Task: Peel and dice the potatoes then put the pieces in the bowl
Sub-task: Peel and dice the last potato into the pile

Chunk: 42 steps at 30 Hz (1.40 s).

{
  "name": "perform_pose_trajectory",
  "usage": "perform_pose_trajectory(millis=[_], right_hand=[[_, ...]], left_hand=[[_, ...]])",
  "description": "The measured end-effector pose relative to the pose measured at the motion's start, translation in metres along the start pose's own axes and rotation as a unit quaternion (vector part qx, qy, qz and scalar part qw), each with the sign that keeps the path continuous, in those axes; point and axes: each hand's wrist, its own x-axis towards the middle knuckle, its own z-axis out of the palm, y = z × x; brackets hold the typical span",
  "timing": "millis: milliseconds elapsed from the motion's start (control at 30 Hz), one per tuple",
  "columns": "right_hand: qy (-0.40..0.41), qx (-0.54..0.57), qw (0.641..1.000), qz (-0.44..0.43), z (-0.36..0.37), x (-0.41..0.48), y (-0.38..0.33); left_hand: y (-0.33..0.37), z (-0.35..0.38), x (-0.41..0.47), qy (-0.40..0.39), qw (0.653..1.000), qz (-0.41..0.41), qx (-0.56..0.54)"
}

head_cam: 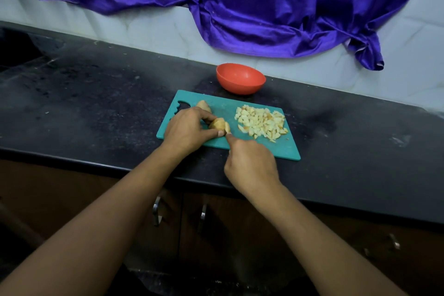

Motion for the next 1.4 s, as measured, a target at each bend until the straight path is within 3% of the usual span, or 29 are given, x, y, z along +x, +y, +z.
perform_pose_trajectory(millis=[133, 267, 900, 1400], right_hand=[[-0.033, 0.192, 0.978, 0.075, -0.019, 0.018, 0.020], [-0.018, 0.225, 0.970, 0.093, -0.034, 0.026, 0.019], [-0.065, 0.011, 0.998, 0.017, -0.078, 0.062, -0.024], [0.026, -0.008, 0.999, 0.025, 0.002, 0.006, -0.025]], left_hand=[[0.001, 0.000, -0.001, -0.006, 1.000, 0.007, 0.011], [0.001, -0.002, -0.002, -0.006, 1.000, 0.008, 0.004], [0.000, -0.001, -0.004, -0.010, 1.000, -0.012, -0.021], [-0.002, -0.002, -0.002, -0.007, 1.000, 0.008, -0.030]])
